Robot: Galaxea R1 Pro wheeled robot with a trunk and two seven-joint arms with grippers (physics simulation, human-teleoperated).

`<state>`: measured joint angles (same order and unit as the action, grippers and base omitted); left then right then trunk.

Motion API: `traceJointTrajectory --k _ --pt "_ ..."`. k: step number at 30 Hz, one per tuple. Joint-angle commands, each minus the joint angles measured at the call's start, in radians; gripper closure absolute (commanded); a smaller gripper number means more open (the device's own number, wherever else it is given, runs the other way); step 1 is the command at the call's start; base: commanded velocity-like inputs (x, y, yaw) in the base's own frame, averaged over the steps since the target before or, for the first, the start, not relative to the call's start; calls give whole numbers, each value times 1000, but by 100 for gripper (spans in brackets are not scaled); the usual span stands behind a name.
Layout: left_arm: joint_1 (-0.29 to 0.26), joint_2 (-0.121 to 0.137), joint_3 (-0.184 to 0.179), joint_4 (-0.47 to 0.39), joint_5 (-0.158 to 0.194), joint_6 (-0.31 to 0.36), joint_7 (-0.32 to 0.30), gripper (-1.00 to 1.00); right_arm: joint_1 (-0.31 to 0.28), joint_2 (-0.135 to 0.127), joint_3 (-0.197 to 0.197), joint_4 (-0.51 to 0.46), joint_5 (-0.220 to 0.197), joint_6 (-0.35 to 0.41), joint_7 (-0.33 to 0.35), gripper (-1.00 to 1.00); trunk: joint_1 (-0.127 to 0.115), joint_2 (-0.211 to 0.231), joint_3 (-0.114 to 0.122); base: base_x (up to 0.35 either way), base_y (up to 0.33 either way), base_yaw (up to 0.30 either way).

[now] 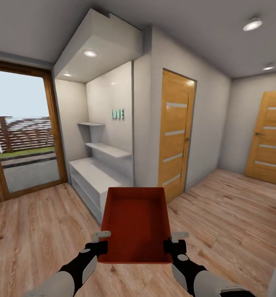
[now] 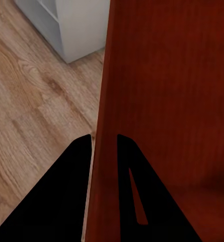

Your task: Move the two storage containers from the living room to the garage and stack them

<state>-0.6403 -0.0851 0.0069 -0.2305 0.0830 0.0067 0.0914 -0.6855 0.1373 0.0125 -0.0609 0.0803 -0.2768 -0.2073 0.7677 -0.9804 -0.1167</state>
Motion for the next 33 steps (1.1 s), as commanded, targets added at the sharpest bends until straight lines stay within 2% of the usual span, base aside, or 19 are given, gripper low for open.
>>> traceJointTrajectory --k 1,22,33 --pt "1 5 -5 -1 -2 1 37 100 -2 1 -92 -51 -4 4 14 100 1 -1 -2 321 0 0" --pt "0 4 -8 -1 -6 -1 37 100 -2 0 -92 -51 -4 4 15 100 1 -1 -2 321 0 -1" --pt "1 5 -9 -1 -5 -2 37 100 -2 -2 -92 -51 -5 1 14 100 1 -1 -1 321 0 -231"
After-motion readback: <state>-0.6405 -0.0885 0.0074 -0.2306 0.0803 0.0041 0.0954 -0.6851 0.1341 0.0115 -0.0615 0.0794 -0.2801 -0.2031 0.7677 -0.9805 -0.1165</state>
